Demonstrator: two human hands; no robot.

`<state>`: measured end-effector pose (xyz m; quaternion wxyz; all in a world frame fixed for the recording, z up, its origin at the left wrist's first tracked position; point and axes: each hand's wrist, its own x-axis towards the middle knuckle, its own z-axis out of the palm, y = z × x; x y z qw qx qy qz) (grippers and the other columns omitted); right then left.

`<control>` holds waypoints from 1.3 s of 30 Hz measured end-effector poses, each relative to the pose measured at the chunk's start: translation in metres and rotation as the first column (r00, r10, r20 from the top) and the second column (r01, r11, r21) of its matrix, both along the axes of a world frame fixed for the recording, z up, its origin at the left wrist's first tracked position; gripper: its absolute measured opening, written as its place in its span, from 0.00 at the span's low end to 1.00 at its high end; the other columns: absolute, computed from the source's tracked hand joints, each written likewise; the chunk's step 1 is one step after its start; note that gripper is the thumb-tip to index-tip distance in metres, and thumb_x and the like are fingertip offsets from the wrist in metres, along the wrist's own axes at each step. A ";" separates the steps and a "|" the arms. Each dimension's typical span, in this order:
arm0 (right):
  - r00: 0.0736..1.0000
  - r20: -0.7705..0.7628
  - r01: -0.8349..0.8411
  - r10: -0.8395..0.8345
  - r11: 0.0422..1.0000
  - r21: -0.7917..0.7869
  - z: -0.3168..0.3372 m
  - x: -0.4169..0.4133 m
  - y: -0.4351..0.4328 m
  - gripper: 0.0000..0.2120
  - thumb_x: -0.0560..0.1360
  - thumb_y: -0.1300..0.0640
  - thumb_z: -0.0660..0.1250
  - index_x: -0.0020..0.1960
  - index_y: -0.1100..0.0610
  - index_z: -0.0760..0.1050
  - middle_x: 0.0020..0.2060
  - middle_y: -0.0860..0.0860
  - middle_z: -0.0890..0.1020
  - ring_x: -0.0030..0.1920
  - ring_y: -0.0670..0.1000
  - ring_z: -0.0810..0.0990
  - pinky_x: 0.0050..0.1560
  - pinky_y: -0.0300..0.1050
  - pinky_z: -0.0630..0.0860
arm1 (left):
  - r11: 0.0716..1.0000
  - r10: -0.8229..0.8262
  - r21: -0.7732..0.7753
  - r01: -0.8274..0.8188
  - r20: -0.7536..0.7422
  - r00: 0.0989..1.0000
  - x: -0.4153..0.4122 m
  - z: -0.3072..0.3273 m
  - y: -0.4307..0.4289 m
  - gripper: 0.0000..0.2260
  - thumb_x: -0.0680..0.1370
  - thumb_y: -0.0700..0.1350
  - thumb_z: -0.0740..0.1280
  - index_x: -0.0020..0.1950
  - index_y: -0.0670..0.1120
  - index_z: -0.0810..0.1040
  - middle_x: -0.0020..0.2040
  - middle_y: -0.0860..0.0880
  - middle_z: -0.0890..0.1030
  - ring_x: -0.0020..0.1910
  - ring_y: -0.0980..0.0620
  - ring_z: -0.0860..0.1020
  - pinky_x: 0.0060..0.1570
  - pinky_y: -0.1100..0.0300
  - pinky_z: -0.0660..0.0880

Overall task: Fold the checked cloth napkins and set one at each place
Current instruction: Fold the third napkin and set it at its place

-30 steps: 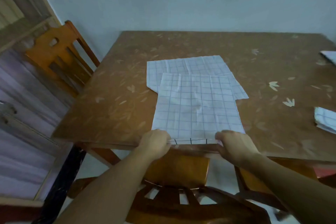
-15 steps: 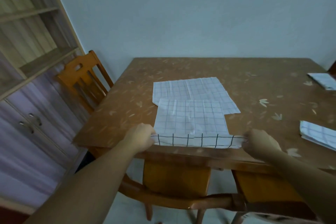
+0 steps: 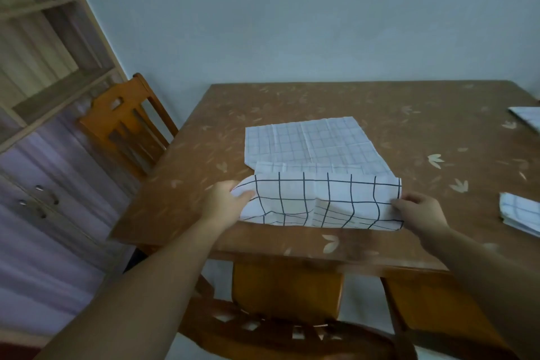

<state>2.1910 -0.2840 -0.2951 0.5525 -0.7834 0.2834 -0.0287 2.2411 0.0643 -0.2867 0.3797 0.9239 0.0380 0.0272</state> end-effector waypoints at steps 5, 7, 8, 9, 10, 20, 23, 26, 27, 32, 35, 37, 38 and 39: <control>0.991 -0.071 0.117 -0.117 0.993 -0.002 -0.026 0.033 0.000 0.07 0.77 0.60 0.64 0.44 0.63 0.78 0.41 0.59 0.80 0.40 0.57 0.77 0.42 0.48 0.73 | 0.938 -0.017 -0.343 -0.045 -0.177 0.984 0.036 -0.018 -0.005 0.11 0.76 0.54 0.71 0.47 0.47 0.83 0.43 0.51 0.85 0.44 0.51 0.83 0.45 0.55 0.79; 0.984 -0.089 0.153 -0.153 0.988 -0.007 -0.033 0.048 0.003 0.07 0.77 0.60 0.63 0.44 0.62 0.78 0.38 0.58 0.79 0.38 0.57 0.76 0.40 0.46 0.71 | 0.918 -0.055 -0.386 -0.085 -0.338 0.940 0.051 -0.031 -0.003 0.14 0.75 0.57 0.71 0.48 0.47 0.84 0.44 0.49 0.85 0.46 0.49 0.83 0.51 0.52 0.79; 0.981 -0.091 0.172 -0.172 0.985 -0.006 -0.037 0.056 0.004 0.08 0.77 0.60 0.63 0.45 0.63 0.78 0.36 0.57 0.79 0.36 0.56 0.75 0.39 0.45 0.71 | 0.912 -0.085 -0.399 -0.096 -0.413 0.907 0.058 -0.040 -0.001 0.13 0.74 0.57 0.72 0.49 0.47 0.84 0.46 0.49 0.85 0.47 0.49 0.83 0.52 0.51 0.79; 0.978 -0.086 0.191 -0.191 0.982 -0.007 -0.041 0.064 0.005 0.08 0.77 0.59 0.64 0.46 0.64 0.78 0.35 0.56 0.77 0.35 0.56 0.74 0.38 0.45 0.70 | 0.905 -0.125 -0.415 -0.096 -0.475 0.871 0.063 -0.049 0.001 0.11 0.74 0.55 0.72 0.49 0.48 0.83 0.47 0.49 0.85 0.48 0.50 0.83 0.54 0.50 0.79; 0.975 -0.077 0.211 -0.210 0.978 -0.004 -0.044 0.071 0.005 0.10 0.77 0.58 0.64 0.47 0.65 0.78 0.33 0.55 0.76 0.34 0.55 0.73 0.37 0.45 0.69 | 0.901 -0.163 -0.425 -0.087 -0.516 0.841 0.069 -0.058 0.002 0.09 0.75 0.52 0.72 0.50 0.48 0.82 0.49 0.49 0.85 0.49 0.50 0.83 0.55 0.49 0.79; 0.966 -0.248 0.102 -0.076 0.990 0.094 -0.071 0.096 0.012 0.16 0.73 0.47 0.72 0.44 0.61 0.78 0.40 0.55 0.83 0.39 0.55 0.81 0.35 0.43 0.75 | 0.936 -0.095 -0.331 -0.118 -0.563 0.821 0.118 -0.114 -0.001 0.08 0.78 0.47 0.69 0.56 0.47 0.80 0.50 0.50 0.83 0.50 0.48 0.81 0.56 0.50 0.78; 0.960 -0.279 0.037 -0.024 0.998 0.044 -0.081 0.104 0.008 0.12 0.73 0.53 0.73 0.46 0.62 0.80 0.40 0.55 0.83 0.38 0.55 0.82 0.39 0.45 0.77 | 0.952 -0.057 -0.281 -0.124 -0.559 0.827 0.119 -0.119 -0.004 0.04 0.78 0.44 0.69 0.53 0.50 0.78 0.49 0.51 0.82 0.49 0.49 0.81 0.54 0.51 0.78; 0.953 -0.304 0.008 -0.004 1.000 0.013 -0.087 0.114 0.004 0.13 0.73 0.50 0.73 0.45 0.61 0.80 0.39 0.55 0.83 0.39 0.55 0.82 0.41 0.47 0.77 | 0.947 -0.007 -0.273 -0.167 -0.540 0.842 0.117 -0.121 -0.006 0.07 0.77 0.43 0.70 0.53 0.52 0.76 0.49 0.50 0.82 0.48 0.49 0.81 0.52 0.51 0.79; 0.951 -0.309 0.004 -0.003 1.000 0.004 -0.088 0.115 0.003 0.13 0.73 0.49 0.72 0.45 0.61 0.80 0.38 0.55 0.83 0.40 0.56 0.81 0.41 0.47 0.77 | 0.948 0.005 -0.267 -0.174 -0.533 0.846 0.117 -0.120 -0.007 0.09 0.77 0.43 0.70 0.54 0.52 0.75 0.49 0.50 0.82 0.48 0.49 0.81 0.51 0.51 0.79; 0.959 -0.284 -0.020 -0.005 0.996 -0.084 -0.095 0.122 0.000 0.11 0.75 0.54 0.69 0.45 0.63 0.80 0.43 0.64 0.83 0.45 0.62 0.82 0.43 0.50 0.78 | 0.953 0.010 -0.265 -0.147 -0.458 0.889 0.121 -0.122 -0.012 0.12 0.77 0.43 0.71 0.57 0.54 0.75 0.50 0.51 0.83 0.47 0.49 0.82 0.51 0.47 0.81; 0.960 -0.282 -0.037 -0.004 0.989 -0.142 -0.097 0.125 0.000 0.10 0.75 0.53 0.68 0.45 0.61 0.80 0.42 0.60 0.83 0.45 0.60 0.81 0.47 0.53 0.79 | 0.959 0.057 -0.231 -0.161 -0.402 0.914 0.125 -0.125 -0.014 0.17 0.76 0.44 0.71 0.63 0.54 0.74 0.47 0.52 0.83 0.45 0.51 0.82 0.47 0.50 0.81; 0.957 -0.289 -0.042 -0.008 0.985 -0.165 -0.099 0.128 0.000 0.09 0.75 0.53 0.68 0.44 0.58 0.80 0.39 0.55 0.82 0.42 0.57 0.80 0.45 0.52 0.77 | 0.969 0.079 -0.191 -0.155 -0.357 0.931 0.126 -0.129 -0.015 0.21 0.76 0.44 0.72 0.67 0.54 0.72 0.46 0.52 0.82 0.43 0.52 0.81 0.43 0.54 0.80; 0.957 -0.290 -0.041 -0.011 0.984 -0.173 -0.101 0.130 0.000 0.08 0.75 0.53 0.68 0.44 0.57 0.79 0.37 0.53 0.81 0.41 0.55 0.79 0.44 0.50 0.77 | 0.972 0.090 -0.174 -0.156 -0.336 0.937 0.126 -0.130 -0.017 0.22 0.76 0.44 0.72 0.68 0.54 0.71 0.46 0.52 0.82 0.43 0.52 0.80 0.41 0.57 0.79; 0.957 -0.291 -0.041 -0.013 0.983 -0.180 -0.102 0.131 0.001 0.07 0.75 0.53 0.68 0.44 0.56 0.79 0.37 0.51 0.80 0.41 0.54 0.78 0.44 0.49 0.76 | 0.973 0.104 -0.165 -0.162 -0.312 0.944 0.125 -0.129 -0.020 0.23 0.76 0.44 0.72 0.69 0.53 0.70 0.48 0.52 0.81 0.44 0.53 0.80 0.41 0.61 0.76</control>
